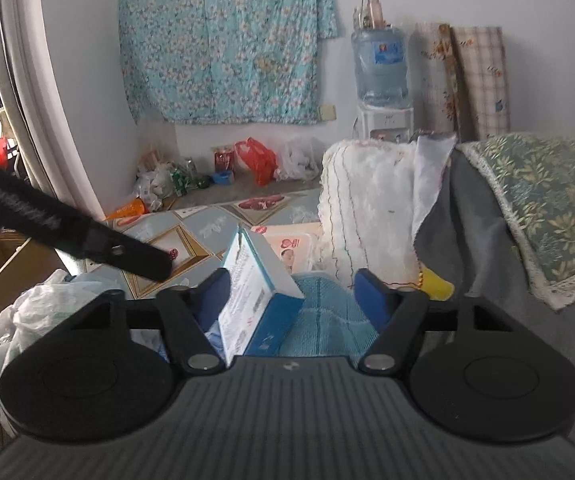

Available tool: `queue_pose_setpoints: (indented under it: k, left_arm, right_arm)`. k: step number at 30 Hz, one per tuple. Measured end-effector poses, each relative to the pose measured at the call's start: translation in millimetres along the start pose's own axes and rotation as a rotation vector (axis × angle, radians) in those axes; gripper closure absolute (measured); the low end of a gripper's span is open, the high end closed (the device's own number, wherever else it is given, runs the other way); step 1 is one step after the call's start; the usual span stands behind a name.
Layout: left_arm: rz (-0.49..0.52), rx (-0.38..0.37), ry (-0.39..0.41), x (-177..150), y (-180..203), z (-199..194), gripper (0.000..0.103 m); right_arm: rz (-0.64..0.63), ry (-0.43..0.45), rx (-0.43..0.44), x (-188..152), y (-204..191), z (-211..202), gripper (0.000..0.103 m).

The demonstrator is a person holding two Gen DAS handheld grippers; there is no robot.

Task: Organize soft objects
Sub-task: 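Reach the left gripper down to the blue-and-white box, then close the left gripper on the blue-and-white box and lift it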

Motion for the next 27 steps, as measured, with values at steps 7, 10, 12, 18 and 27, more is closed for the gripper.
queue_pose_setpoints:
  k: [7,10,12,18,27]
  left_arm:
    - [-0.222,-0.071,-0.063,8,-21,31,0.048]
    - [-0.29,-0.101,-0.083,6,-30,38,0.045]
    - [-0.337,-0.119,-0.096,5,-36,40,0.043]
    - [-0.39,-0.125,-0.111,1,-47,37,0.041]
    - [-0.355,-0.119,-0.112,-7,-47,25,0.042]
  right_arm:
    - [-0.023,-0.003,0.08,-10,-13,8,0.06]
    - [-0.072,-0.001,0.109,-12,-26,4,0.061]
    - [-0.108,-0.005,0.125,-13,-38,2,0.061]
    - [-0.202,-0.028,0.183,-20,-72,-10,0.061]
    - [-0.325,-0.079,0.223,-39,-107,-12,0.061]
Point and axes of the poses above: each gripper's, at about its wrist camera, not at the fingertips, and z roughly the way its jaws point, y to its right, x to its top, the point moved 7 cm from there along z, roughly the way its jaws point, and after that the axes turned 11 degrees about y, right-handed, at the moved point
